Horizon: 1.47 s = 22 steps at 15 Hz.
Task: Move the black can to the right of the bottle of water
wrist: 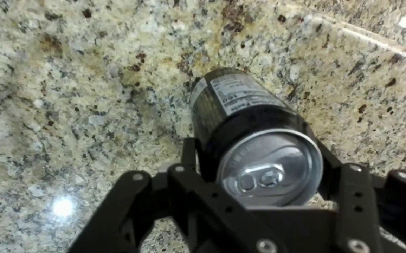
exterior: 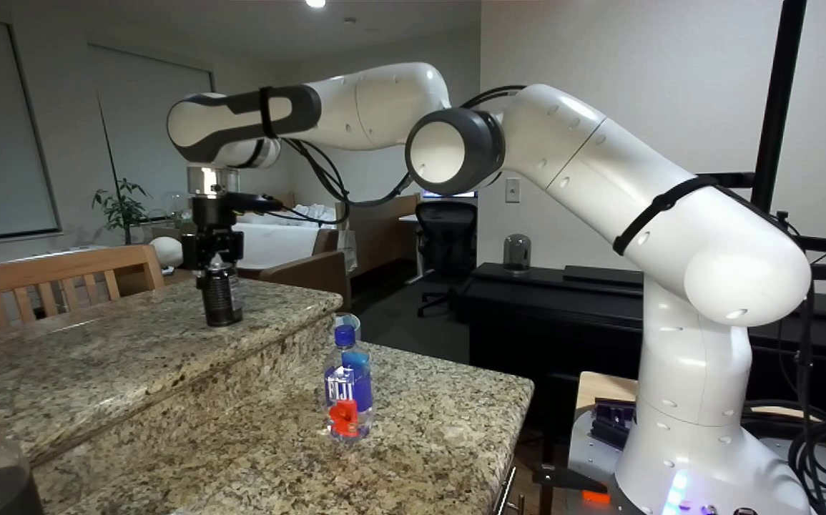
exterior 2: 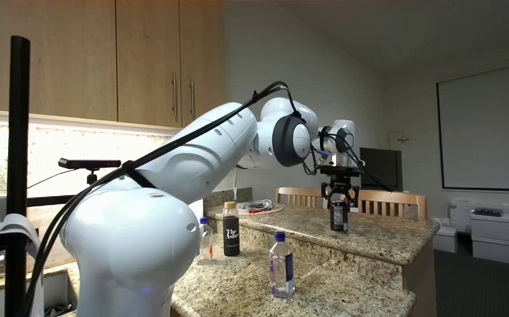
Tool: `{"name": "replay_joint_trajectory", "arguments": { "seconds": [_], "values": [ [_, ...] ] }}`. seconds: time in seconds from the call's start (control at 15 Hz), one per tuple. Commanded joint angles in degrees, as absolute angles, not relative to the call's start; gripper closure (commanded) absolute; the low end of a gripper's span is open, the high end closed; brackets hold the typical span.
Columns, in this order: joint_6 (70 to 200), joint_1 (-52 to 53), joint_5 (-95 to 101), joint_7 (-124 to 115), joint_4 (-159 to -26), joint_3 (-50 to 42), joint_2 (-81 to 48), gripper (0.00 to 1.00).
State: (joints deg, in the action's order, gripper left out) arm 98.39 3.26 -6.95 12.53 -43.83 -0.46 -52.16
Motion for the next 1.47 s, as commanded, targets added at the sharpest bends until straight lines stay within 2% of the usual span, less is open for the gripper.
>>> {"name": "replay_joint_trajectory", "arguments": {
  "seconds": [0.0,0.93,1.4],
  "values": [
    [99.13,3.36,-6.49,13.26,-42.31,-0.59,-52.86,0.52],
    [91.43,2.65,-5.79,12.32,-45.7,-2.27,-43.47,0.52],
    [88.11,0.21,-7.36,11.6,-58.47,-4.32,-33.17,0.52]
  ]
}}
